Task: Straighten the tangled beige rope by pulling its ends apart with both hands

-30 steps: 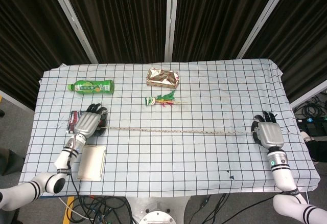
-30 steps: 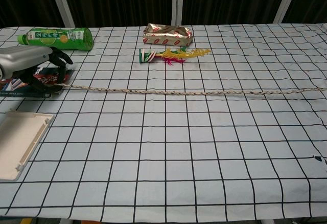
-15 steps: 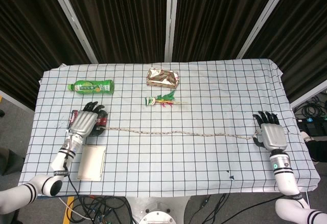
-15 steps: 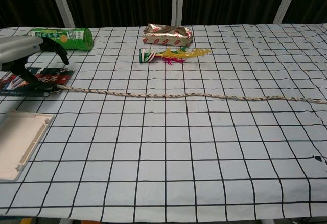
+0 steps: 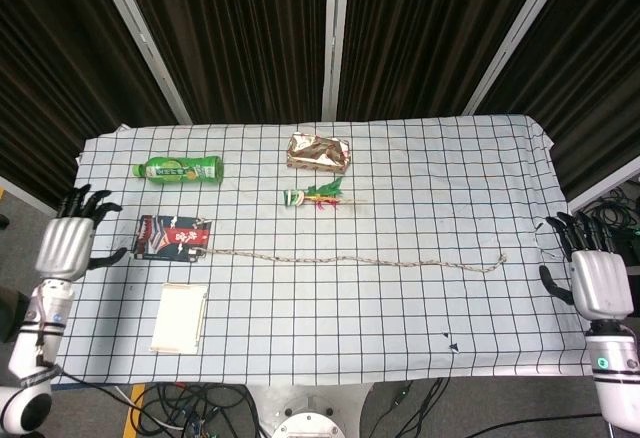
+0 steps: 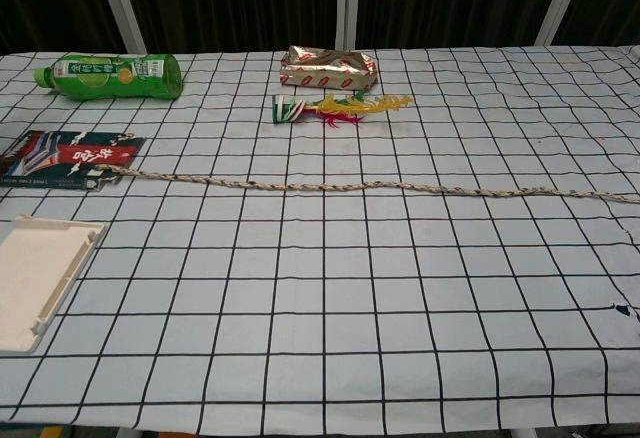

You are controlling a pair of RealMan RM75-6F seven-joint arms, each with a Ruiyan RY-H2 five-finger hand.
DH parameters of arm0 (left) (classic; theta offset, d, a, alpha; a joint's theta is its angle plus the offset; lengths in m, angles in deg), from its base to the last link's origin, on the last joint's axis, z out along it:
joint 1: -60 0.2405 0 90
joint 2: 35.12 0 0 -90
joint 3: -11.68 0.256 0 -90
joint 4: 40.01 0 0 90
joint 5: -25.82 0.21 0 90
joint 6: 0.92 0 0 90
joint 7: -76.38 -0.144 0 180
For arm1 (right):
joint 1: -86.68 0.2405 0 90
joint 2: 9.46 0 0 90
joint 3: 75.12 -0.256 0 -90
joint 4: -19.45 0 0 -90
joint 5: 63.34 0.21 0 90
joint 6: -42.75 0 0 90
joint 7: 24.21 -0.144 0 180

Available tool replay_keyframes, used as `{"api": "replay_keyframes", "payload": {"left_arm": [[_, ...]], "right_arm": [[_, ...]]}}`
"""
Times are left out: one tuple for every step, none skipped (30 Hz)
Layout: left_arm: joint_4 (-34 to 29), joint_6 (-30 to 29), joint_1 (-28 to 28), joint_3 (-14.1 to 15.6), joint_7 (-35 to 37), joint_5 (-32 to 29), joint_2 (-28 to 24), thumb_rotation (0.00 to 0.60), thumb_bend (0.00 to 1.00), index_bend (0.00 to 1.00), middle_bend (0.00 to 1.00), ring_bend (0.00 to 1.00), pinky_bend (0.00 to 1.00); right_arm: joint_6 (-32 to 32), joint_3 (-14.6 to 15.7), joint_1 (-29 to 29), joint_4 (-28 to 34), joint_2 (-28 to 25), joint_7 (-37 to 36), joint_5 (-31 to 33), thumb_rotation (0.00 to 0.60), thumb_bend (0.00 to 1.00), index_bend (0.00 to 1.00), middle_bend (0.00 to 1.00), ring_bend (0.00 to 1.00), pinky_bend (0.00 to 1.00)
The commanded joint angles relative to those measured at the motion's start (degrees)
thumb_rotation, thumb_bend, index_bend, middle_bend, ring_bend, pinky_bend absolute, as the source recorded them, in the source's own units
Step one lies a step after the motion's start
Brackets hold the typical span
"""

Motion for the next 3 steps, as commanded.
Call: {"api": "replay_keyframes", "payload": {"left_arm": [[-3.9,-6.2,5.6,2.2,-0.3,1.7,-2.5,0.600,0.13,0.29,0.13,0.00,0.00],[-4.7,-7.5,6.8,2.8,-0.5,2.2,-2.8,0.600,0.13,0.29,0.13,0.00,0.00],[-5.3,-8.4,7.7,3.2,-0.5,2.5,-2.9,0.600,0.13,0.29,0.13,0.00,0.00]], "right_arm": [[-2.6,1.7,-2.7,1.8,-1.9,-2.3,-2.5,0.600,0.30,0.14,0.12,0.00,0.00],[-3.0,2.0,-3.1,1.8,-2.0,-2.5,-2.9,0.600,0.30,0.14,0.12,0.00,0.00],[-3.2,2.2,-3.4,1.7,-2.0,-2.6,-3.3,0.600,0.30,0.14,0.12,0.00,0.00]]}}
